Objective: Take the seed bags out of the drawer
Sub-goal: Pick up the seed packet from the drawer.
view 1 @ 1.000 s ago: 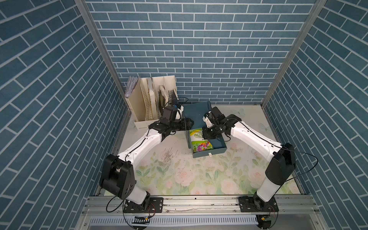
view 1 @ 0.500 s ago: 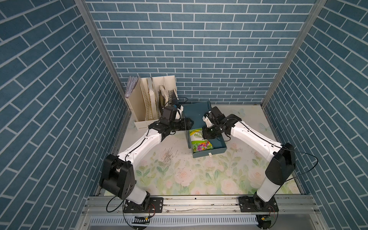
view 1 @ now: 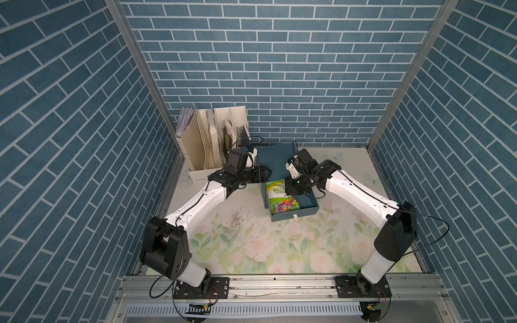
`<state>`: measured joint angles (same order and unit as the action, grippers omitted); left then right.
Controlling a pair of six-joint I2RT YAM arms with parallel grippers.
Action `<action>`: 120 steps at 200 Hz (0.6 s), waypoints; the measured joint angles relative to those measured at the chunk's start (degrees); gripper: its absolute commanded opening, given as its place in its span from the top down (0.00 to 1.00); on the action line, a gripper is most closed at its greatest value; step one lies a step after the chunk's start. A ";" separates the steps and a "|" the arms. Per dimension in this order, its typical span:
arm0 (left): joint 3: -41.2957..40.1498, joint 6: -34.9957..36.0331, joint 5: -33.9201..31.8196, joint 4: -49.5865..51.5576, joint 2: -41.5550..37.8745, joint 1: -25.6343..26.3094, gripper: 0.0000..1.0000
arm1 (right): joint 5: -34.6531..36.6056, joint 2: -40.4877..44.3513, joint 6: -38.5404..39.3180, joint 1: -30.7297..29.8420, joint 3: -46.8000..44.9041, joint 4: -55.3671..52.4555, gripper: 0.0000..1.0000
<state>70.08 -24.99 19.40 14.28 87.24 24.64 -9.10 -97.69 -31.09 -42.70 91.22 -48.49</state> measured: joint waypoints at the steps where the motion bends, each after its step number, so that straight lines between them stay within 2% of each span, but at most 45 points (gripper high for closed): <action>1: 0.00 0.00 0.00 0.00 0.00 0.00 0.22 | 0.00 0.04 -0.04 0.00 0.00 0.00 1.00; 120: 0.02 0.15 -0.15 0.00 0.00 -0.04 0.22 | -0.76 5.44 -1.81 0.98 0.02 -1.81 1.00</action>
<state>70.11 -24.84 19.25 14.28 87.24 24.60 -9.87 -92.25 -32.91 -41.71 91.24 -50.30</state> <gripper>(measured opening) 0.784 0.072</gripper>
